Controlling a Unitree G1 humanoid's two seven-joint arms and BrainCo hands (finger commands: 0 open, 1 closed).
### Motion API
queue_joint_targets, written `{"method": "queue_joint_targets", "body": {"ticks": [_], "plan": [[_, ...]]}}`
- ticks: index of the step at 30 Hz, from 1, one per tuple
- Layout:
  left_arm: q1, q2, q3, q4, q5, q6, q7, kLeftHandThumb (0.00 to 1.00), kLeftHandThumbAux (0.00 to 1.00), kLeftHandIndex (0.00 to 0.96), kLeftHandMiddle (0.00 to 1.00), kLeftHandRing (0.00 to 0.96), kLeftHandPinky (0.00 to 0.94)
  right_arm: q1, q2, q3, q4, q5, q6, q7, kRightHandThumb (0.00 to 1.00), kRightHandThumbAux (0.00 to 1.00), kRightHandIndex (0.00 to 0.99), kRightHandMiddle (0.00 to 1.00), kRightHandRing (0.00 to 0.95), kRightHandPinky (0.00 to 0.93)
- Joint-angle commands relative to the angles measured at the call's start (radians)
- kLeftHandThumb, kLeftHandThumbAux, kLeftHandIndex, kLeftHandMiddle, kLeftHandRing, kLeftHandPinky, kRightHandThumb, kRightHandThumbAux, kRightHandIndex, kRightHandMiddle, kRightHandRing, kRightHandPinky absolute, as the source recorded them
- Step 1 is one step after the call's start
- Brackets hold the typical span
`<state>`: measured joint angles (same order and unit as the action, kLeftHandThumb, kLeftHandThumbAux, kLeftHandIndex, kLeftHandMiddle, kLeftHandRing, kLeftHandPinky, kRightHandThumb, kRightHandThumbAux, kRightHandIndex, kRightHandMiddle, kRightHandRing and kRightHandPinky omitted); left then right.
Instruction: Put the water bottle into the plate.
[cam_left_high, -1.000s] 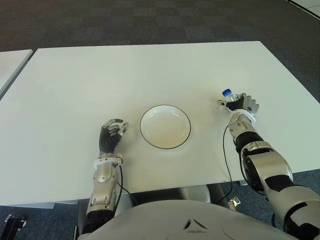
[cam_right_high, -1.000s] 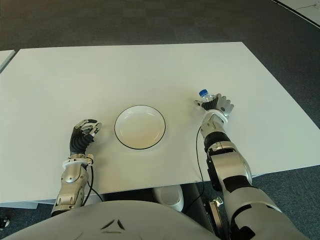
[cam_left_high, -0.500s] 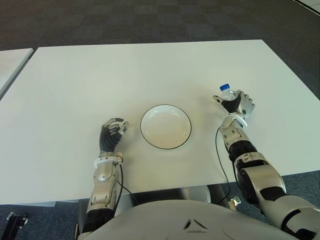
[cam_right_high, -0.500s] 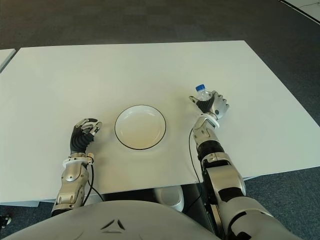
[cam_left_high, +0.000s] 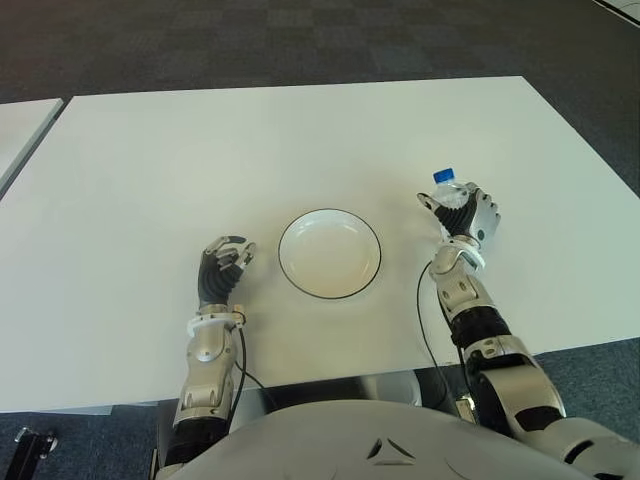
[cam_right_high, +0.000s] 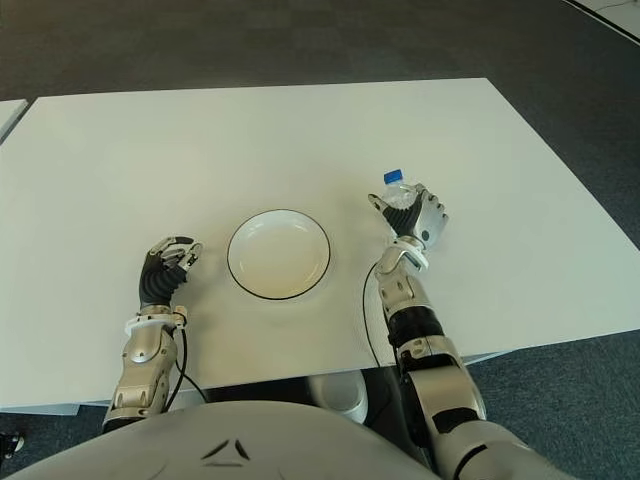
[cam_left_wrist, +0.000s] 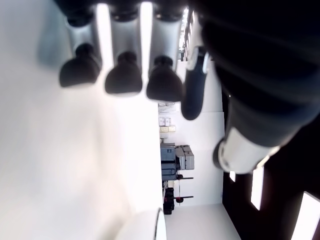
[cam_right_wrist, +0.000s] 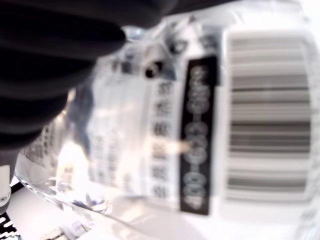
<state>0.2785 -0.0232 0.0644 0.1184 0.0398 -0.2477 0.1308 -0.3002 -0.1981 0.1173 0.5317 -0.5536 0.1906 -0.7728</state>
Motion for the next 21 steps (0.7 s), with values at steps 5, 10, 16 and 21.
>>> {"method": "queue_joint_targets", "body": {"ticks": [5,10,16,21], "plan": [[0.001,0.0,-0.002,0.01,0.014,0.013,0.005,0.702,0.72,0.436,0.845,0.838,0.804,0.065,0.012,0.036,-0.228,-0.047,-0.018,0.032,0.707,0.722,0.44,0.84,0.852,0.857],[0.0,0.0,-0.001,0.018,0.009,-0.005,-0.003,0.702,0.72,0.437,0.845,0.839,0.801,0.074,0.005,0.071,-0.309,-0.07,-0.063,0.071,0.707,0.723,0.44,0.851,0.86,0.862],[0.0,0.001,-0.001,0.025,0.002,-0.017,-0.01,0.702,0.72,0.437,0.845,0.84,0.801,0.078,0.013,0.103,-0.393,-0.087,-0.096,0.122,0.706,0.724,0.439,0.863,0.866,0.859],[-0.001,0.003,-0.002,0.031,0.005,-0.026,-0.008,0.702,0.72,0.437,0.845,0.841,0.802,0.098,0.002,0.112,-0.436,-0.077,-0.144,0.171,0.705,0.725,0.438,0.868,0.867,0.855]]}}
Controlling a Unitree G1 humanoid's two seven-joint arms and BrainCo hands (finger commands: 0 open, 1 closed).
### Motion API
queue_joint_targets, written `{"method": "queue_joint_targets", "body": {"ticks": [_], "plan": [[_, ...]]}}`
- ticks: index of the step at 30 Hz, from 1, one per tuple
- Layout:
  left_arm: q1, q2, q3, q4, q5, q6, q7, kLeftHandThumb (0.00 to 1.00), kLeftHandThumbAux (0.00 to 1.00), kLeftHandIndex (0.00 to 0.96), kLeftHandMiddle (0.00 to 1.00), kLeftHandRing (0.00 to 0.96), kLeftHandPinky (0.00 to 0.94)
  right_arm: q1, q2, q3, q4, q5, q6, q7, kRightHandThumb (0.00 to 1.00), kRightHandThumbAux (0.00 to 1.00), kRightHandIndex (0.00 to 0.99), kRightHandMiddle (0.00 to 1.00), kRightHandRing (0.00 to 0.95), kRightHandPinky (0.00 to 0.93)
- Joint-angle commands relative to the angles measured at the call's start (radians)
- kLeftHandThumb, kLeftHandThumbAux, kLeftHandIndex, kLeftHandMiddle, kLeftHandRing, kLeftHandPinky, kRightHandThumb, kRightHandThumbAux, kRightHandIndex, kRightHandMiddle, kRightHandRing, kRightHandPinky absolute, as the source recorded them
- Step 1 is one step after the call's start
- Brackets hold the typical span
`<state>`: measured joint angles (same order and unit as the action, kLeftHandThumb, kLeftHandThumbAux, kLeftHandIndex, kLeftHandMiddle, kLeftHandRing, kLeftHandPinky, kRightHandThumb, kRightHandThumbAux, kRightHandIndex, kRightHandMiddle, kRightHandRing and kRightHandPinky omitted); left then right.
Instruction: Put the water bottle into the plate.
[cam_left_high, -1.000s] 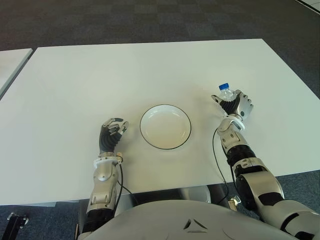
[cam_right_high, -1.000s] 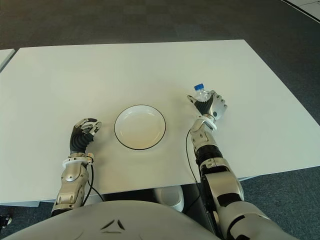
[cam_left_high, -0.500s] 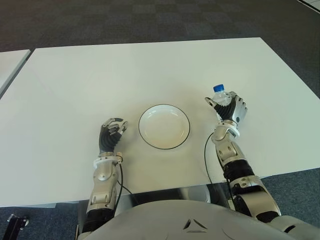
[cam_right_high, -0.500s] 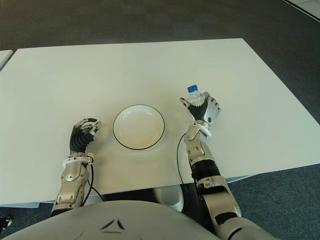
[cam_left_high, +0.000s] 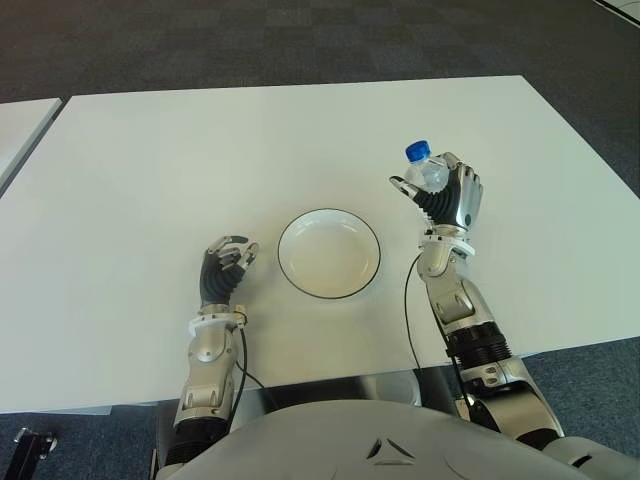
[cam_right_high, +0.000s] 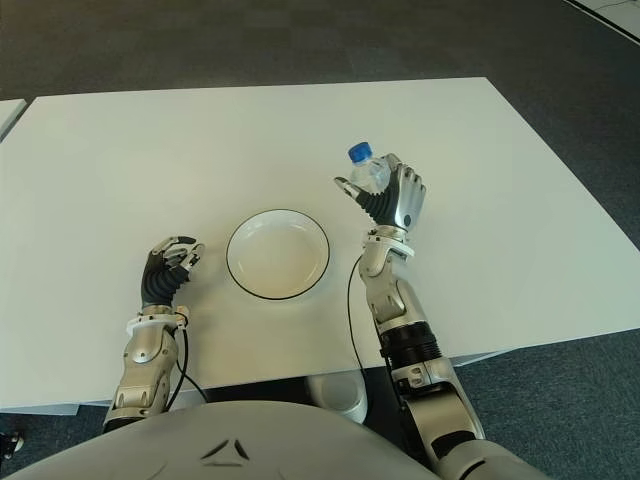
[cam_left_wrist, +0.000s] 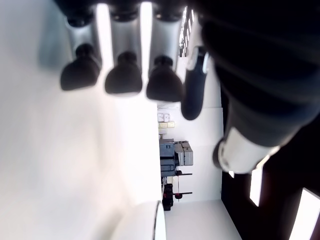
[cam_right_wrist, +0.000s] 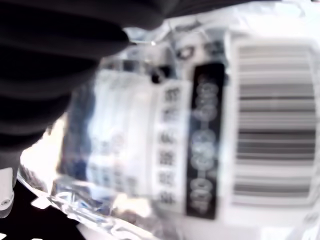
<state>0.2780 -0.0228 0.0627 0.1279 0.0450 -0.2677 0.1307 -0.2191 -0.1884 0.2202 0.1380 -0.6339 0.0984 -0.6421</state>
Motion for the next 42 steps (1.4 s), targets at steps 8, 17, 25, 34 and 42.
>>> {"method": "queue_joint_targets", "body": {"ticks": [8,17,25,34,42], "plan": [[0.004,-0.003,0.002,0.013,-0.001,0.019,0.001,0.702,0.72,0.437,0.846,0.84,0.804,0.042,-0.005,0.051,-0.134,-0.031,-0.108,0.108,0.702,0.725,0.438,0.867,0.862,0.843],[0.007,-0.006,0.0,0.012,0.001,0.008,0.0,0.701,0.72,0.436,0.845,0.843,0.817,0.055,-0.025,0.095,-0.172,-0.052,-0.218,0.158,0.703,0.726,0.437,0.864,0.858,0.842],[0.008,-0.003,-0.003,0.015,0.006,-0.005,-0.005,0.701,0.72,0.436,0.849,0.847,0.808,0.049,-0.077,0.135,-0.142,-0.055,-0.345,0.239,0.707,0.725,0.438,0.87,0.867,0.854],[0.01,-0.004,-0.004,0.019,0.002,-0.013,-0.009,0.701,0.72,0.437,0.85,0.848,0.805,0.037,-0.134,0.178,-0.138,-0.095,-0.376,0.401,0.709,0.723,0.439,0.864,0.862,0.848],[0.01,-0.006,-0.002,0.023,0.004,-0.006,-0.003,0.701,0.72,0.437,0.847,0.843,0.799,0.046,-0.137,0.236,-0.109,-0.117,-0.354,0.541,0.71,0.723,0.439,0.852,0.849,0.838]]}}
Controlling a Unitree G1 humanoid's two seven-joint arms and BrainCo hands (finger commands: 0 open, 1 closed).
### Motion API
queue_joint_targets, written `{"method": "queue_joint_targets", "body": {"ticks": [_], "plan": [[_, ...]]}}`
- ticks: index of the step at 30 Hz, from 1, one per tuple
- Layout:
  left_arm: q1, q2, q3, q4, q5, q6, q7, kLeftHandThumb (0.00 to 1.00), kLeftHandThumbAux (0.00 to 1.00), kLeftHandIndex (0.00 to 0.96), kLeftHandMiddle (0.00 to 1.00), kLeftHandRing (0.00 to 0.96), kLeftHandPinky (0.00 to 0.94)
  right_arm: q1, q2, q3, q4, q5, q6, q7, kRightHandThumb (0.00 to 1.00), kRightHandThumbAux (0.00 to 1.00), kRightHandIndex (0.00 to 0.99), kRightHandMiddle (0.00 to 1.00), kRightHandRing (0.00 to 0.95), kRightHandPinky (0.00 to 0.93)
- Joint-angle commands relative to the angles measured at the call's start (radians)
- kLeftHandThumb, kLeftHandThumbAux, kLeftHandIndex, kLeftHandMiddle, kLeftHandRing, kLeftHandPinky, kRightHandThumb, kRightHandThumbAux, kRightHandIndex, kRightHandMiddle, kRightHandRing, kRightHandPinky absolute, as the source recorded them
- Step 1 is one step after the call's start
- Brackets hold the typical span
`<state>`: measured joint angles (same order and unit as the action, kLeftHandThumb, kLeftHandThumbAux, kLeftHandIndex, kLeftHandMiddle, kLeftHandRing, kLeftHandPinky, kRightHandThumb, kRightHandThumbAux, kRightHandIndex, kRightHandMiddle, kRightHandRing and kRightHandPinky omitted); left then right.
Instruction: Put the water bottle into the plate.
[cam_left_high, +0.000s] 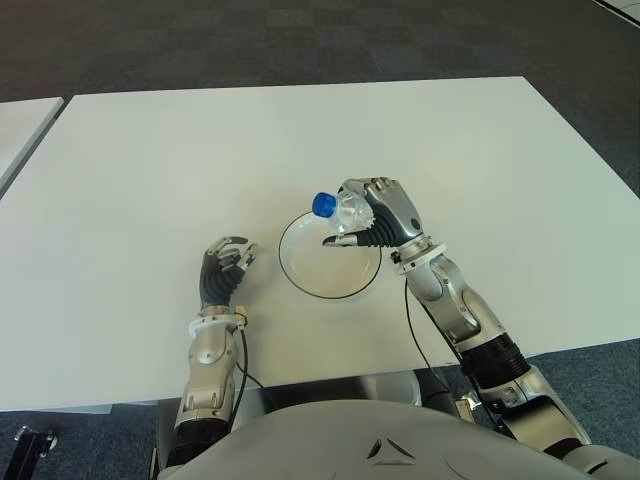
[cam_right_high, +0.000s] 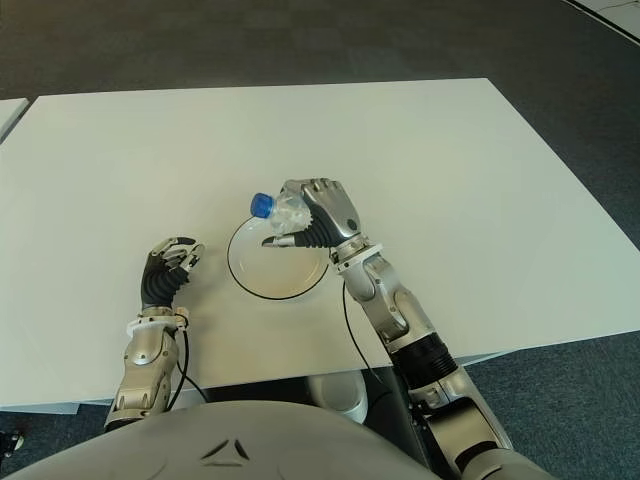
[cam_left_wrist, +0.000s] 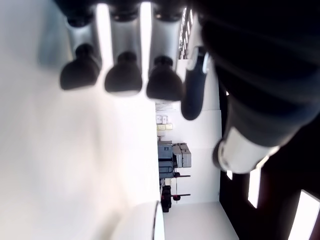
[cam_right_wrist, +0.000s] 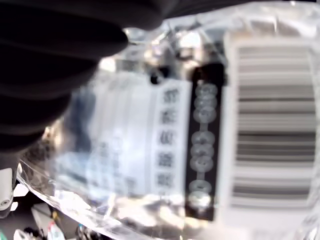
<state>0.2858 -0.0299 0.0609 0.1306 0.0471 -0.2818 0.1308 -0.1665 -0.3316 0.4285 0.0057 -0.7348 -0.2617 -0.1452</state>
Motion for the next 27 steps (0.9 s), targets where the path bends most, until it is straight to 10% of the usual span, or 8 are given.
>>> {"method": "queue_joint_targets", "body": {"ticks": [1,27], "plan": [[0.002,0.0,0.0,0.021,0.002,0.008,-0.001,0.701,0.72,0.437,0.847,0.843,0.803,-0.009,0.006,0.033,0.031,-0.021,0.005,0.053,0.71,0.723,0.439,0.85,0.846,0.836],[0.012,-0.004,0.001,0.0,0.001,0.025,-0.003,0.701,0.721,0.436,0.848,0.843,0.807,-0.147,0.034,0.184,0.327,-0.172,0.025,0.145,0.707,0.724,0.439,0.835,0.833,0.836]]}}
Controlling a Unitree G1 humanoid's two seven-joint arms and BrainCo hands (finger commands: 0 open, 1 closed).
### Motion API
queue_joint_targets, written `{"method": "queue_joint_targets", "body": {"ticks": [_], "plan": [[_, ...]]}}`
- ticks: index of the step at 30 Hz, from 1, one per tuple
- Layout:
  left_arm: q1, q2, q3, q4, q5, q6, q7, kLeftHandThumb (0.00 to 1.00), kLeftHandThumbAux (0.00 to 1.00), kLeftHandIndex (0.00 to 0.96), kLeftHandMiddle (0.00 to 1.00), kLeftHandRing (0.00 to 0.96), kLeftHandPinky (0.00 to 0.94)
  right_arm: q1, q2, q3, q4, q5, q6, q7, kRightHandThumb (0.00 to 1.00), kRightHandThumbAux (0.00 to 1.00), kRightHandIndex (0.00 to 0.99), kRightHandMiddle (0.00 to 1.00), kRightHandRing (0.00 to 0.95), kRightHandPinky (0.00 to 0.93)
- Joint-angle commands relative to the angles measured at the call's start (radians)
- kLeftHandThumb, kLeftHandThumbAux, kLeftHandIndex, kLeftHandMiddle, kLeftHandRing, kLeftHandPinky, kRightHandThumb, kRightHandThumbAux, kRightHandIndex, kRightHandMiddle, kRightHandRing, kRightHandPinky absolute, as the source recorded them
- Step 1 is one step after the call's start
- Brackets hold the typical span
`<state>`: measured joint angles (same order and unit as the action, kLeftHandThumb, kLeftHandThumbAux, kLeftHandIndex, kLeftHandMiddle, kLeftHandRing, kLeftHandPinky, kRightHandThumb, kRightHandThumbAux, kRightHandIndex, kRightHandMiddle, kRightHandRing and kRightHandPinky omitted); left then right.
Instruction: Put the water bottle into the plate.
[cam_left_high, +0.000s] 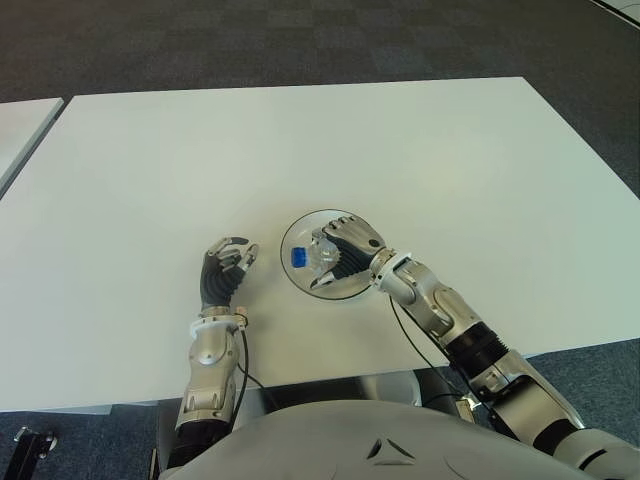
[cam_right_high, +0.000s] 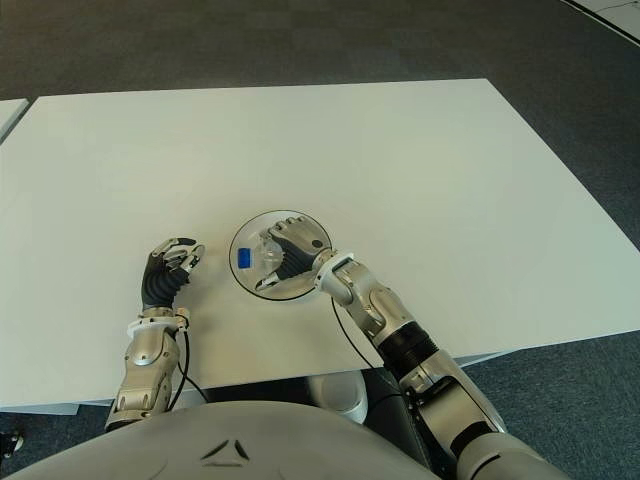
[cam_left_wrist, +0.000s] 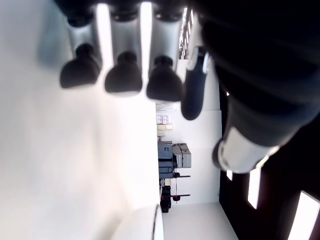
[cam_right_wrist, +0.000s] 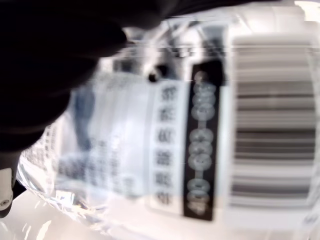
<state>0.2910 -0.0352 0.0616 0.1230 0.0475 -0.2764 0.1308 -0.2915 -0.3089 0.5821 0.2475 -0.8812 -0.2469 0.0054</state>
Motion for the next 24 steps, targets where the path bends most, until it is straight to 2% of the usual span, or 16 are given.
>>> {"method": "queue_joint_targets", "body": {"ticks": [1,14,24], "plan": [[0.007,0.001,0.0,0.008,0.001,0.019,-0.002,0.701,0.72,0.436,0.848,0.844,0.806,-0.029,0.016,0.036,0.105,-0.029,0.008,-0.013,0.707,0.724,0.439,0.836,0.834,0.837],[0.008,-0.001,0.003,0.018,0.002,0.002,0.001,0.701,0.721,0.436,0.845,0.845,0.811,-0.084,0.058,0.083,0.297,-0.021,-0.022,-0.079,0.705,0.724,0.439,0.832,0.831,0.834],[0.011,0.006,0.003,0.017,0.003,-0.003,-0.003,0.701,0.721,0.436,0.842,0.839,0.801,-0.094,0.07,0.093,0.359,-0.013,-0.045,-0.152,0.7,0.722,0.433,0.761,0.76,0.734]]}}
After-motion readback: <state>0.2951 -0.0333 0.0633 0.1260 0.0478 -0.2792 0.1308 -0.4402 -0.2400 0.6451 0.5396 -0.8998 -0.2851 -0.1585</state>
